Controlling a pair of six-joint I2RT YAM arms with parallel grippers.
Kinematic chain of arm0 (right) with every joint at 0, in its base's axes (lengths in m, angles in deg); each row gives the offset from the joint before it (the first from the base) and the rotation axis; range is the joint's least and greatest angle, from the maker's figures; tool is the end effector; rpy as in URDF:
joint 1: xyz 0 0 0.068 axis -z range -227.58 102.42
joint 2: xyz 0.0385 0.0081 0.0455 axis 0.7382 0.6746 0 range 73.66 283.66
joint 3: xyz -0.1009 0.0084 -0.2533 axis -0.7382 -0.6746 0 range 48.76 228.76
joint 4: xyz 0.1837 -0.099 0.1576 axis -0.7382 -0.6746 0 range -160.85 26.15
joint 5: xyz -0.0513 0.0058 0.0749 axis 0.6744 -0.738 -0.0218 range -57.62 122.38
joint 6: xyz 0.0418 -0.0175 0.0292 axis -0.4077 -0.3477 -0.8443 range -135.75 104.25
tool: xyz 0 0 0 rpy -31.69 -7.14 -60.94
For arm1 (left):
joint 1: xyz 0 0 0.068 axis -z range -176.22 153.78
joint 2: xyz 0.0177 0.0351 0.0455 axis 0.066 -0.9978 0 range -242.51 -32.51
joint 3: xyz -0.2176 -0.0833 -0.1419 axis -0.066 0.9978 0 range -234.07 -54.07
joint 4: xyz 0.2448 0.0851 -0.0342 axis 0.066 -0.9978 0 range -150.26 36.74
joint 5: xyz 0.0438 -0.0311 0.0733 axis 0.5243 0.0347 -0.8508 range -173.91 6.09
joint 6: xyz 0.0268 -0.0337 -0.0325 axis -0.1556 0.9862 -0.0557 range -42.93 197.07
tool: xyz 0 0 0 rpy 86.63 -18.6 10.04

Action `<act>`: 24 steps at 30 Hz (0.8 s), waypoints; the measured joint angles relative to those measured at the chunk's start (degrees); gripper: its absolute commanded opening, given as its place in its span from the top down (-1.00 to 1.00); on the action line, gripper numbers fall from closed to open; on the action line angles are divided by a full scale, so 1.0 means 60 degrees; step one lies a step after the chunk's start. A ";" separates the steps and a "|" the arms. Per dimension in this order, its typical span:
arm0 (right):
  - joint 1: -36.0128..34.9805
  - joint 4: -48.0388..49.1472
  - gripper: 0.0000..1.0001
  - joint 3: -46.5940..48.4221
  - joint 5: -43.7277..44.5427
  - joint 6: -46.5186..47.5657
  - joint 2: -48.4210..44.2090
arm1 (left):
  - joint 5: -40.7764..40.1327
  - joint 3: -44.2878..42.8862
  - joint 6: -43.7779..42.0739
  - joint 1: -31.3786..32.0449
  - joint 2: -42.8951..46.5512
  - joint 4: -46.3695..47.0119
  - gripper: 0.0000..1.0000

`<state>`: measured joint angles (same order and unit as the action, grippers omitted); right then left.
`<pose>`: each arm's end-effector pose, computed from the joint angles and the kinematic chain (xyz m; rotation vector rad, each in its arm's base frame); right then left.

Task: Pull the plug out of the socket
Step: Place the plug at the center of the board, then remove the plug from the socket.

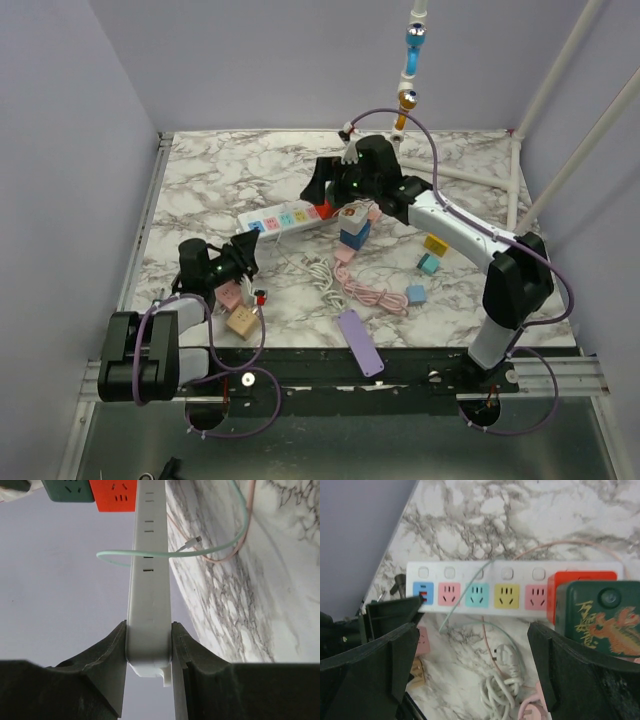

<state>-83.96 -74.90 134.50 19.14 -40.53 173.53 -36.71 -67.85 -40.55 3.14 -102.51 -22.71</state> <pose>0.3301 0.2532 0.3257 -0.3686 2.0863 0.8936 0.2045 -0.0239 0.1488 1.8359 0.5314 0.5817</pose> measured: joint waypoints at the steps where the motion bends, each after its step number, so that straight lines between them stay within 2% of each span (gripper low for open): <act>1: -0.0036 0.0091 -1.00 -0.0255 -0.0066 -0.0135 0.0004 | -0.0047 0.0047 0.0000 0.0000 -0.0131 0.0361 1.00; 5: -0.0262 0.0208 -0.99 -0.0991 -0.0310 -0.0379 0.0124 | -0.0419 0.0168 0.0350 -0.0011 -0.0707 0.1840 1.00; 9: -0.0539 0.0368 -1.00 -0.1180 -0.0397 -0.0452 0.0153 | -0.0783 0.0171 0.0772 -0.0098 -0.0761 0.2288 1.00; 12: -0.0696 0.0539 -0.99 -0.1235 -0.0328 -0.0488 0.0197 | -0.0816 0.0175 0.0860 -0.0175 -0.0594 0.2091 1.00; 21: -0.0962 0.0597 -0.99 -0.1687 0.1118 -0.0619 0.0364 | -0.0863 -0.0124 0.0834 -0.0266 0.0539 -0.0025 1.00; 22: -0.0994 0.0583 -0.99 -0.1763 0.1319 -0.0619 0.0342 | -0.0882 -0.0175 0.0838 -0.0273 0.0535 -0.0095 0.94; 24: -0.1016 0.0565 -1.00 -0.1982 0.1676 -0.0616 0.0277 | -0.0984 -0.0379 0.0863 -0.0284 0.0535 -0.0404 0.20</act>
<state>-90.06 -71.52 122.61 29.20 -44.22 175.20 -42.62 -70.12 -35.37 1.43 -99.30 -25.14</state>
